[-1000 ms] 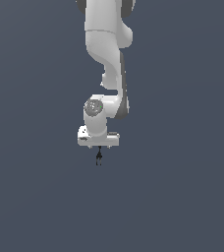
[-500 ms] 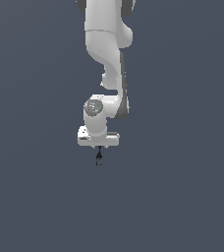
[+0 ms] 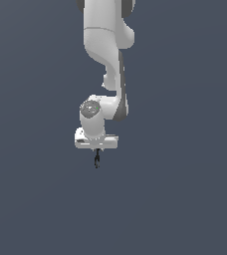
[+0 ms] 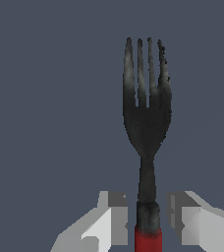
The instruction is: Pick up the object and move it to a goal position.
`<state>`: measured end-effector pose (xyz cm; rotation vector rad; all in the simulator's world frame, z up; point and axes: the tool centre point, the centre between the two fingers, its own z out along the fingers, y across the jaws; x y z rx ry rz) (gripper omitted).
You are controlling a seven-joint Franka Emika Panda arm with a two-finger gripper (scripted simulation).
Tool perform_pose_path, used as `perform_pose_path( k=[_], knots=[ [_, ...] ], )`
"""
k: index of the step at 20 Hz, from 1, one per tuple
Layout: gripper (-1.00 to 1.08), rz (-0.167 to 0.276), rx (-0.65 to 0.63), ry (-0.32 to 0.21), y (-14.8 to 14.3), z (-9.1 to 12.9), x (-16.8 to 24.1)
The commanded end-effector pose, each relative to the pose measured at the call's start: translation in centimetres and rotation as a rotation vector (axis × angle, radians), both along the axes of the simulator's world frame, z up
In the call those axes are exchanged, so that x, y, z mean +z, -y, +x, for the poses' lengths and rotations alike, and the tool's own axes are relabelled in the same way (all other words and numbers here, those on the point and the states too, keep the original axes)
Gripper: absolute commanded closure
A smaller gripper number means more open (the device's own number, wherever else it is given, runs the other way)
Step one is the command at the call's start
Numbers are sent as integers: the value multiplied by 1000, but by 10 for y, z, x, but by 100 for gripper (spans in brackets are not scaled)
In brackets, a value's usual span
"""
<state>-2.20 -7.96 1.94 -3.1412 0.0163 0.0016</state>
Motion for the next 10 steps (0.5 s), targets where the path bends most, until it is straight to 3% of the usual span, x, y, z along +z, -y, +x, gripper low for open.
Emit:
perform_pose_path(
  k=[1, 10],
  knots=[
    [108, 0, -1, 1, 11, 7, 8],
    [108, 0, -1, 1, 65, 41, 46]
  ],
)
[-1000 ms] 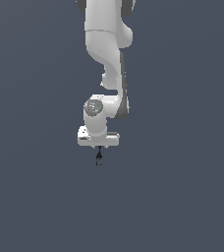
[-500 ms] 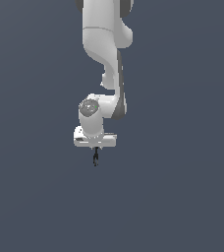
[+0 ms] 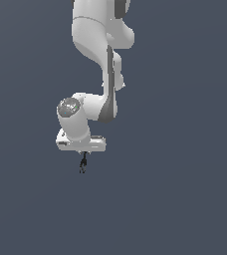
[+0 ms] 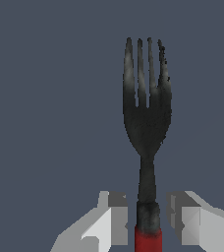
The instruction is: Pick up the object and move it to a goal position.
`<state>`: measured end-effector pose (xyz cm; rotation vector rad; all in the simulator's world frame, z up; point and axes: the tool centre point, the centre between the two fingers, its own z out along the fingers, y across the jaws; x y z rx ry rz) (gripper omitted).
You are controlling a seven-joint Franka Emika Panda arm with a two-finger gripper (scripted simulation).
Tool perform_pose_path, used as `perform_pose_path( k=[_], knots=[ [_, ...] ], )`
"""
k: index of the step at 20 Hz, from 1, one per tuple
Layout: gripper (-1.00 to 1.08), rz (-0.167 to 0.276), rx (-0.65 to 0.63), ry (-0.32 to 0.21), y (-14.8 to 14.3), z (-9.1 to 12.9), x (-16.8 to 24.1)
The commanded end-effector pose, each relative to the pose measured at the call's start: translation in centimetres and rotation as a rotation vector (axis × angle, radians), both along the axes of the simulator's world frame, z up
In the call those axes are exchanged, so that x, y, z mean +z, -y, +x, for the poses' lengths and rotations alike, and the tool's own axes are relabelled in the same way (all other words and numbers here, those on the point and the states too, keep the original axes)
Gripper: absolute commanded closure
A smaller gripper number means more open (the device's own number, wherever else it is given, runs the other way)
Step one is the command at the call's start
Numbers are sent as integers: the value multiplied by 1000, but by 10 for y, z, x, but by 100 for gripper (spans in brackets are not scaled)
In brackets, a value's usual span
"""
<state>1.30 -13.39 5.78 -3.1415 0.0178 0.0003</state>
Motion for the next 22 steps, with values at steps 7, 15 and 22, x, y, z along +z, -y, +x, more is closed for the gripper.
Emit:
perform_pose_path(
  k=[7, 15, 22],
  knots=[
    [108, 0, 0, 0, 54, 36, 38],
    [108, 0, 0, 0, 84, 58, 59],
    [108, 0, 0, 0, 94, 66, 66]
  ],
)
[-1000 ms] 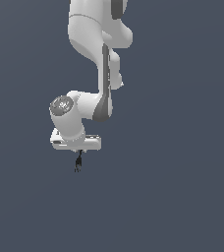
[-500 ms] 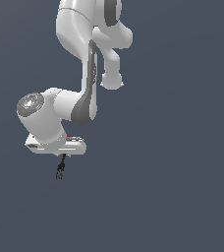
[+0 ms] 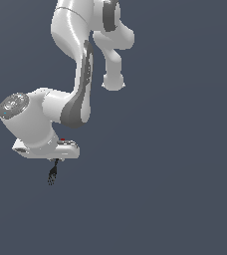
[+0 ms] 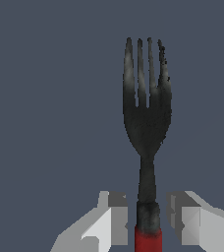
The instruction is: Pick up the object and move it to a goal position.
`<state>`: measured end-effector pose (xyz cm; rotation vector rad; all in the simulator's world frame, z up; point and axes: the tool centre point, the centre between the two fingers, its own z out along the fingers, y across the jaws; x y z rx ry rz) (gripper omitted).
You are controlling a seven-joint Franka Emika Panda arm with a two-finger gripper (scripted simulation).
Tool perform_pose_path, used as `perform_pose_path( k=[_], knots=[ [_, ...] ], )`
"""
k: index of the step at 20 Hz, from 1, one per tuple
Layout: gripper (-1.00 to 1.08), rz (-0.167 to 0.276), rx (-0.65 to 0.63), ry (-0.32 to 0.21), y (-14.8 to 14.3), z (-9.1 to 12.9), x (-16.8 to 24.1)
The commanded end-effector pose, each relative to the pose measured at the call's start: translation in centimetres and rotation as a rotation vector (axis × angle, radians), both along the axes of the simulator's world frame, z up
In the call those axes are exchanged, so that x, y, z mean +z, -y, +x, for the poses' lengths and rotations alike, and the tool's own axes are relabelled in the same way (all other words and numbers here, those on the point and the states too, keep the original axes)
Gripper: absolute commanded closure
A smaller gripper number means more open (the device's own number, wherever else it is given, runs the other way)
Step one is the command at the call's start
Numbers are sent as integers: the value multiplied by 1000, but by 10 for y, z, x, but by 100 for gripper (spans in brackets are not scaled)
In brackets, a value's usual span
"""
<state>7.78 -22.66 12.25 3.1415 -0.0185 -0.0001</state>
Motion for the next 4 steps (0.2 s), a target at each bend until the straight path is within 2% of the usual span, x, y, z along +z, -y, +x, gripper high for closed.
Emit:
perform_pose_path(
  k=[1, 4],
  knots=[
    [108, 0, 1, 0, 2, 2, 2],
    [108, 0, 1, 0, 3, 3, 2]
  ],
)
